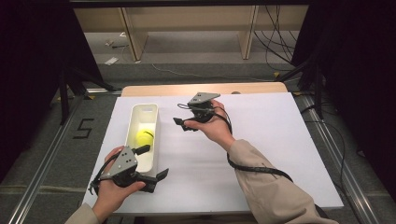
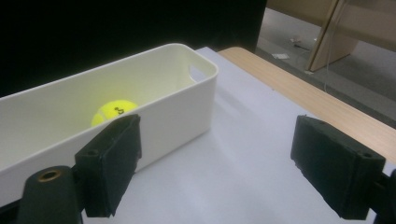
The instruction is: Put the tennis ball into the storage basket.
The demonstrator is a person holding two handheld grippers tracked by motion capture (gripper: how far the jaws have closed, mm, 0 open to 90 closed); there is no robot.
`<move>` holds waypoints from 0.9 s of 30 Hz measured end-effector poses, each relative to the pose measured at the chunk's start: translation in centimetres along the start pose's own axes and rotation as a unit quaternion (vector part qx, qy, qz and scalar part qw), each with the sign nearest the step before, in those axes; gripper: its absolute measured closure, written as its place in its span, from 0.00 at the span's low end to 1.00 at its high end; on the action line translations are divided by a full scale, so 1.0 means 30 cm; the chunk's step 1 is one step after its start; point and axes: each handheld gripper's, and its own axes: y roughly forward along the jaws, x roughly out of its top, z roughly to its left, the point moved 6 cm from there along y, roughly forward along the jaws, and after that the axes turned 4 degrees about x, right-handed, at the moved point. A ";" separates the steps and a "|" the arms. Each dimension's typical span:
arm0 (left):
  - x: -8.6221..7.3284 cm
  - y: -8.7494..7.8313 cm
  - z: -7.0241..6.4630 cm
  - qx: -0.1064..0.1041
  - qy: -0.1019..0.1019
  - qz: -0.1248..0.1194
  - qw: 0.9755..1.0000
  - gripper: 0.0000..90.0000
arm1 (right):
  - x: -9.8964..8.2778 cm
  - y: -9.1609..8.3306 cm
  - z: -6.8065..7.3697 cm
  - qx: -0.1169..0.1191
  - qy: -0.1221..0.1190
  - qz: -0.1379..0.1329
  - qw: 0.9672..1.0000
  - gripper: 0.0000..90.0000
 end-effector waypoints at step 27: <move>-0.001 0.003 0.000 0.002 0.001 0.002 1.000 0.00 | -0.076 -0.151 -0.095 -0.034 0.020 -0.011 0.999 0.20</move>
